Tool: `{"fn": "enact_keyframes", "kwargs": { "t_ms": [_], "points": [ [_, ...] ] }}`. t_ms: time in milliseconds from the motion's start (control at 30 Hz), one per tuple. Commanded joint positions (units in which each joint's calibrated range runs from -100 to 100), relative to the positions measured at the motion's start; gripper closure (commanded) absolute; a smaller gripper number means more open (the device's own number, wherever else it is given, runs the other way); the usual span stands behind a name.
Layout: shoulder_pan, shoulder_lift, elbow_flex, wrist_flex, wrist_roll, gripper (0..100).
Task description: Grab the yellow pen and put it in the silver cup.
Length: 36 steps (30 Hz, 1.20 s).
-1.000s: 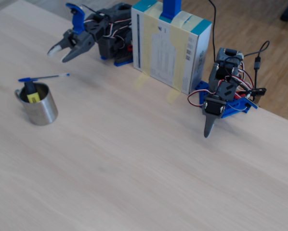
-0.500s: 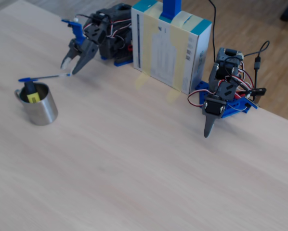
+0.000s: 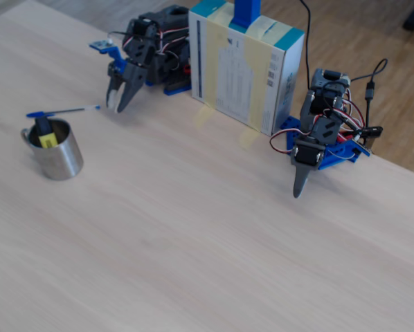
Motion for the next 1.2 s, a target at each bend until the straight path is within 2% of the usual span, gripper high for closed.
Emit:
{"fn": "enact_keyframes", "kwargs": {
  "t_ms": [0,167,567,833,1167],
  "points": [
    [0.5,-0.7,0.4,2.3,0.2,88],
    [0.3,-0.6,0.4,3.8,0.2,95],
    [2.2,-0.6,0.4,16.4,0.1,95],
    [2.3,-0.6,0.4,17.4,5.0,95],
    [2.0,-0.3,0.4,17.3,5.1,95]
  ]
}}
